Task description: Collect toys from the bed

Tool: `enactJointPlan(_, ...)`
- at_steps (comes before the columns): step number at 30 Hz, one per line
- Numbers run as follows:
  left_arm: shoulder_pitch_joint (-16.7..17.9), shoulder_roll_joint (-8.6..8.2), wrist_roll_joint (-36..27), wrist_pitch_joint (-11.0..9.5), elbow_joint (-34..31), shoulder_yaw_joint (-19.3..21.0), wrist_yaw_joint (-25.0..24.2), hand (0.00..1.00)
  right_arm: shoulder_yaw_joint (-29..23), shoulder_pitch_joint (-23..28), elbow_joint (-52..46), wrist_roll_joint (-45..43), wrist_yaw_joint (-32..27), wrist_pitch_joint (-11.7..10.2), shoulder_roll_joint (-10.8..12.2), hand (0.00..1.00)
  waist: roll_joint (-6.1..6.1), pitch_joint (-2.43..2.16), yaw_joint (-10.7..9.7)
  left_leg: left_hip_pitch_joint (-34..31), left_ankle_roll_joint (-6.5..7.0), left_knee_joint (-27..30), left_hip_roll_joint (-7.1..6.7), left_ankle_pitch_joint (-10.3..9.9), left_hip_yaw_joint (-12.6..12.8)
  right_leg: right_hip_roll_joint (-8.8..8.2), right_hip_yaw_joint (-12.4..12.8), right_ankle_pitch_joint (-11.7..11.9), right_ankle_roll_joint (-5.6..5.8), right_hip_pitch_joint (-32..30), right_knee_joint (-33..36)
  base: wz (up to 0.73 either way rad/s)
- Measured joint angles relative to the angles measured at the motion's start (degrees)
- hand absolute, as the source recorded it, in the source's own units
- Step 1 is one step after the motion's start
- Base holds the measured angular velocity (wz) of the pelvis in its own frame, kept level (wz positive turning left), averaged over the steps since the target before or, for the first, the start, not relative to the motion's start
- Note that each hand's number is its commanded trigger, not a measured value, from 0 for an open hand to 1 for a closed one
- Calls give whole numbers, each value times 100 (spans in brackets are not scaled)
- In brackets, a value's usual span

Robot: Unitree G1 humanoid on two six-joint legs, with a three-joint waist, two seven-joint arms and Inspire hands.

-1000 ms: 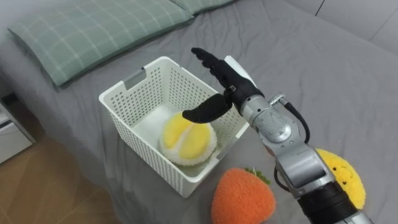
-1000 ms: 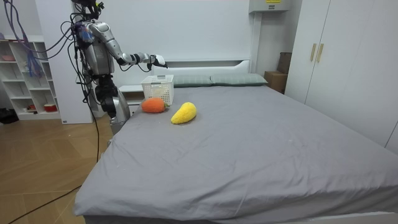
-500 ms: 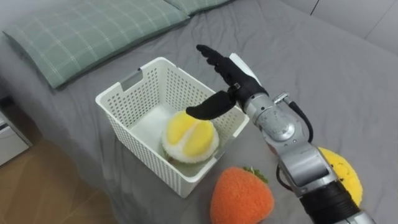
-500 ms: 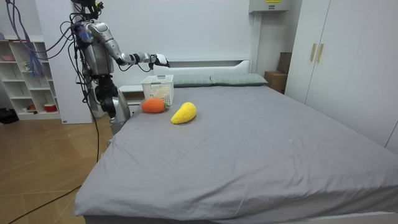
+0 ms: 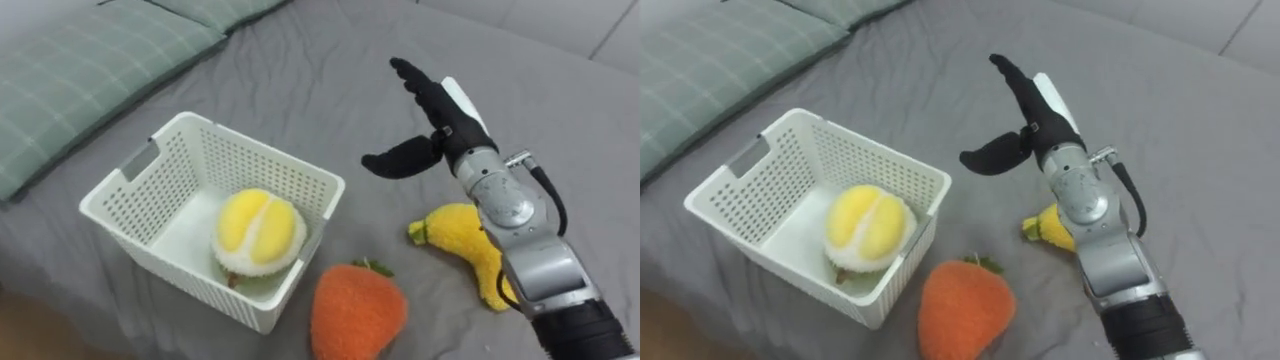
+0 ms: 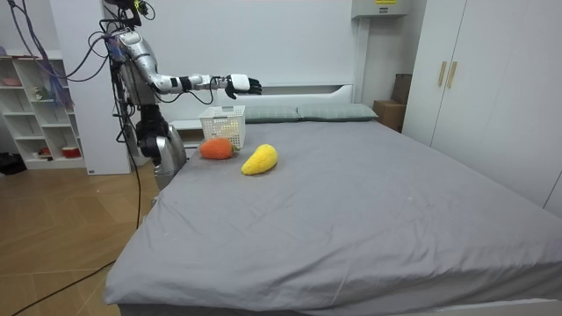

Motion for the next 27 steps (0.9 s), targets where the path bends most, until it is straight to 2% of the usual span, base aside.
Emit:
enactJointPlan(1,0,15,-75,-6,10,9,0,0,-76,46,3,-5,-1,-16,-60,0,6,-7,-49,49,5,-21,21,-23,98,16,120,2,-1,1,0,-38)
enactJointPlan(4,-50,113,-275,-31,67,14,2,0,-175,169,216,-16,-29,-41,-195,0,-13,-16,-145,221,1,-93,79,-65,269,48,250,19,2,60,2,-41)
enactJointPlan(7,-100,143,-269,-31,72,76,1,0,-232,172,465,-38,-29,-36,-234,0,-35,-25,-256,296,-8,-134,108,-88,378,78,388,21,-1,59,2,-25)
enactJointPlan(11,-46,194,-272,-28,78,135,1,0,-373,171,617,-36,-28,-45,-239,0,-76,-40,-278,400,-31,-172,171,-120,530,130,508,35,-20,74,-5,-22)
enactJointPlan(13,-9,215,-264,-26,81,164,0,0,-379,172,1022,-38,-28,-44,-247,0,-129,-69,-280,452,-50,-170,203,-147,584,167,567,35,-21,95,-12,-16)
enactJointPlan(15,2,215,-342,-29,143,167,-1,0,-389,173,1275,-40,-10,-42,-249,0,-149,-59,-283,478,-53,-180,213,-151,622,171,567,35,-21,96,-14,-10)
enactJointPlan(17,63,218,-391,-27,182,171,-15,0,-393,176,1486,-30,6,-41,-251,0,-160,-15,-332,475,-53,-188,214,-152,622,171,570,35,-21,94,-15,-3)
enactJointPlan(19,99,220,-393,-27,213,172,-30,0,-416,183,1611,7,4,-41,-251,0,-158,-4,-342,466,-60,-202,219,-158,625,177,585,35,-22,80,-14,-2)
enactJointPlan(22,96,253,-384,-31,248,169,-31,0,-418,178,1782,14,-36,-60,-255,0,-188,-27,-321,308,-77,-158,257,-171,659,198,558,51,-47,-65,-3,-4)
enactJointPlan(23,64,282,-384,-32,265,152,-26,0,-417,148,1972,10,-105,-135,-256,0,-191,-34,-313,252,-85,-118,271,-169,661,213,548,66,-70,-116,-8,0)
enactJointPlan(26,-66,345,-528,-64,396,88,-17,0,-411,79,2511,12,-235,-245,-255,0,-207,-43,-256,83,-94,-27,285,-171,647,226,547,70,-77,-277,6,1)
enactJointPlan(27,-142,384,-685,-100,444,10,-20,0,-408,-26,2801,12,-250,-249,-256,0,-192,-32,-214,-46,-94,27,291,-171,639,230,538,81,-95,-372,15,0)
